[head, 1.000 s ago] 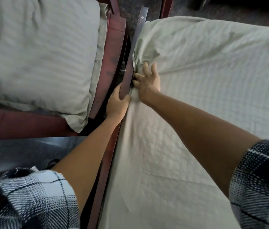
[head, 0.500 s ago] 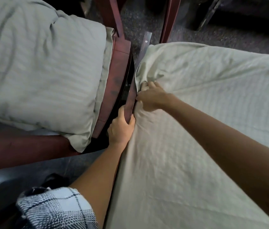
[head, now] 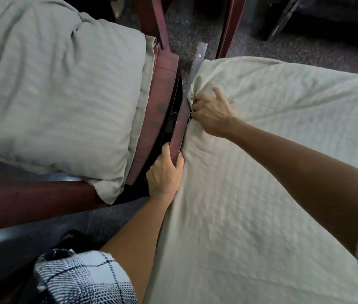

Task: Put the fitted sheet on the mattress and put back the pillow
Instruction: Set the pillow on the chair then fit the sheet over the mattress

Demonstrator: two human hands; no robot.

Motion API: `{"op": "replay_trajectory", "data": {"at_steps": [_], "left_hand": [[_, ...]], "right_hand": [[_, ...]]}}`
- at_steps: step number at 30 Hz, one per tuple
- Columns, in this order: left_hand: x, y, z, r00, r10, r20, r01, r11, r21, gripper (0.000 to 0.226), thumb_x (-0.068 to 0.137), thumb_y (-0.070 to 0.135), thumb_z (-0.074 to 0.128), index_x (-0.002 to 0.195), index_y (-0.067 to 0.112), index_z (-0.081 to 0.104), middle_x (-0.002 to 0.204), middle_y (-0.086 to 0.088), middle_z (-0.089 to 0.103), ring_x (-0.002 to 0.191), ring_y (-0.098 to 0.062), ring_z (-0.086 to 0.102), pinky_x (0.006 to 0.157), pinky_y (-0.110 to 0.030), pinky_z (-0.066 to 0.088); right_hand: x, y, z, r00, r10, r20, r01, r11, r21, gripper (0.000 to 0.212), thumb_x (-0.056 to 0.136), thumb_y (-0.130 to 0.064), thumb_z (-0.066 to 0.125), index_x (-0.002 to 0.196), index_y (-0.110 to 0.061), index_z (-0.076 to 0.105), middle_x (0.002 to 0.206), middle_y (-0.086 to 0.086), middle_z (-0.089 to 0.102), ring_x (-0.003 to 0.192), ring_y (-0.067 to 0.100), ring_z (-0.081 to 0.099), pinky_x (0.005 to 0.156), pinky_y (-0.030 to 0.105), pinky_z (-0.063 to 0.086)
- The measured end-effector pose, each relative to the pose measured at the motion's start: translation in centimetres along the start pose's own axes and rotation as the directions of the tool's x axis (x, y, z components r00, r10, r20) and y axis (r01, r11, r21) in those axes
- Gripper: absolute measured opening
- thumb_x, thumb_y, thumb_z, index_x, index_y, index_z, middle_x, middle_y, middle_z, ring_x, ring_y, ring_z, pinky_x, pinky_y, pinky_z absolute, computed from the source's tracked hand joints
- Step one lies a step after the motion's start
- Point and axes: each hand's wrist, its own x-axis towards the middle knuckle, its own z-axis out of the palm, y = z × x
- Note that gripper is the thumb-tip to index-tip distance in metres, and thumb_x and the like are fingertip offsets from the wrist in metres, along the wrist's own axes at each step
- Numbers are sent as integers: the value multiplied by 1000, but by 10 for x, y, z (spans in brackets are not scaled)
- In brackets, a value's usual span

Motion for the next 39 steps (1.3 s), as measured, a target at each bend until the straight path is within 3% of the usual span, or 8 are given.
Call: {"op": "replay_trajectory", "data": {"at_steps": [7, 11, 16, 20, 25, 31, 36, 39], "left_hand": [[-2, -2, 2, 970, 228, -77, -229, 973, 1, 55, 97, 29, 44, 148, 33, 23, 146, -5, 40, 94, -30, 65, 56, -34, 45], [-3, -3, -1, 977, 208, -44, -211, 972, -99, 49, 97, 43, 27, 145, 44, 21, 145, 4, 41, 114, -23, 56, 75, -38, 49], [-4, -2, -1, 986, 164, -17, -165, 982, -91, 54, 97, 47, 36, 145, 47, 14, 133, 6, 52, 112, -20, 56, 77, -36, 44], [-2, -4, 1, 988, 153, -36, -155, 983, -94, 54, 96, 48, 37, 145, 47, 16, 127, 5, 55, 107, -21, 58, 75, -37, 45], [-3, -2, 2, 981, 178, -77, -183, 981, -65, 59, 87, 58, 22, 145, 48, 16, 114, 5, 60, 94, -22, 62, 66, -35, 46], [-5, -2, 2, 979, 177, -99, -184, 980, -72, 59, 87, 57, 25, 145, 48, 19, 109, 5, 62, 90, -20, 62, 61, -31, 42], [-5, -4, 1, 974, 203, -101, -209, 977, -49, 60, 87, 58, 21, 146, 46, 19, 111, 5, 61, 87, -18, 63, 58, -29, 40], [-5, -4, 1, 966, 236, -104, -238, 971, -10, 59, 89, 56, 23, 147, 43, 19, 110, 2, 62, 83, -20, 64, 55, -28, 40]], "right_hand": [[14, -14, 5, 960, 123, 251, -50, 959, -279, 37, 98, -32, 35, 133, -32, 46, 141, -8, 36, 134, 22, 19, 106, 43, 20], [24, -14, 3, 936, 140, 322, -44, 957, -286, 38, 95, -31, 40, 132, -33, 46, 139, -8, 37, 132, 21, 19, 103, 42, 20], [22, 12, -6, 991, 11, 137, -30, 991, 134, 37, 83, -7, 46, 113, -16, 65, 115, 3, 61, 118, 25, 46, 93, 36, 36], [28, 30, -27, 966, 255, -49, -192, 827, 529, 41, 77, 5, 48, 107, -12, 71, 108, 10, 69, 103, 30, 62, 86, 39, 51], [39, 42, -21, 985, 166, -49, -154, 969, 191, 43, 87, 0, 43, 123, -17, 61, 128, 2, 56, 124, 24, 45, 90, 39, 41], [37, 53, -8, 988, 140, -66, -143, 989, -38, 34, 93, -15, 45, 123, -22, 60, 130, -6, 54, 124, 24, 42, 96, 42, 37], [57, 38, -19, 931, 310, 191, -245, 921, -302, 42, 98, -35, 41, 137, -23, 45, 151, 8, 32, 145, 28, 8, 109, 63, -8], [71, 38, -24, 882, 342, 325, -191, 889, -417, 54, 96, -42, 44, 146, -26, 30, 158, 11, 10, 146, 31, -9, 106, 64, -14]]}}
